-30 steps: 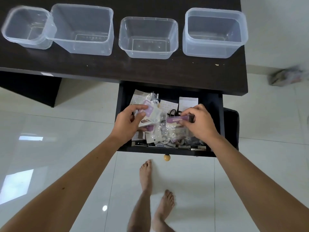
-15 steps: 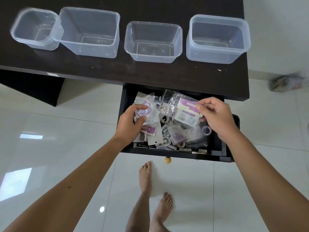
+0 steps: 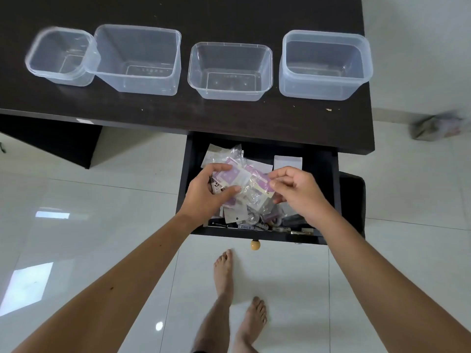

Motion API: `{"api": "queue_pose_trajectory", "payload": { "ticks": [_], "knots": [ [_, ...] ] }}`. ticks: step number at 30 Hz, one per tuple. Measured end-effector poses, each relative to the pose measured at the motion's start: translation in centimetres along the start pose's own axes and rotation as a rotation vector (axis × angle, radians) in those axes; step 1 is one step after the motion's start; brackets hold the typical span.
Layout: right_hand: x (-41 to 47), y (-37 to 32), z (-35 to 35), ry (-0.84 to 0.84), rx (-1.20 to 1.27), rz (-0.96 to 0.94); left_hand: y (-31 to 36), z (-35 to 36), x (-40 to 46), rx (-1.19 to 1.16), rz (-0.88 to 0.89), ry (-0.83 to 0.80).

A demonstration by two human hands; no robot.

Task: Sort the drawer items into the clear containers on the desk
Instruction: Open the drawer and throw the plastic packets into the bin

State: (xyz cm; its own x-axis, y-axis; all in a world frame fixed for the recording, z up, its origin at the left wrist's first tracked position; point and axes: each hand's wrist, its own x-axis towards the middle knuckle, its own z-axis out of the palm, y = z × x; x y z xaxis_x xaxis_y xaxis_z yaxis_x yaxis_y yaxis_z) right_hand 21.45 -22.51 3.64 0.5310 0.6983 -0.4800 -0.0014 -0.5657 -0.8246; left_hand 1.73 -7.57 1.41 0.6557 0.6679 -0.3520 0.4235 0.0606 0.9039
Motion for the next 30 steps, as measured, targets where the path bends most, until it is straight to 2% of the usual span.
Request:
{"api": "queue_pose_trajectory", "payload": {
  "ticks": [10,18,24,30],
  "knots": [
    [0.5,-0.2,1.6,-0.019,-0.013,-0.036,0.2,0.2,0.1,-0.224,0.029,-0.038],
    [0.6,-0.1,1.7,-0.052,0.003,-0.05,0.4,0.1,0.0,-0.177,-0.002,-0.011],
    [1.4,0.7,0.5,0.043,-0.037,-0.081,0.8,-2.2,0.5,-0.038,0.052,0.053],
    [2.0,2.3,-0.9,-0.074,-0.562,-0.196,0.5,-6.1,0.7,0.02,0.08,0.085]
  ]
}}
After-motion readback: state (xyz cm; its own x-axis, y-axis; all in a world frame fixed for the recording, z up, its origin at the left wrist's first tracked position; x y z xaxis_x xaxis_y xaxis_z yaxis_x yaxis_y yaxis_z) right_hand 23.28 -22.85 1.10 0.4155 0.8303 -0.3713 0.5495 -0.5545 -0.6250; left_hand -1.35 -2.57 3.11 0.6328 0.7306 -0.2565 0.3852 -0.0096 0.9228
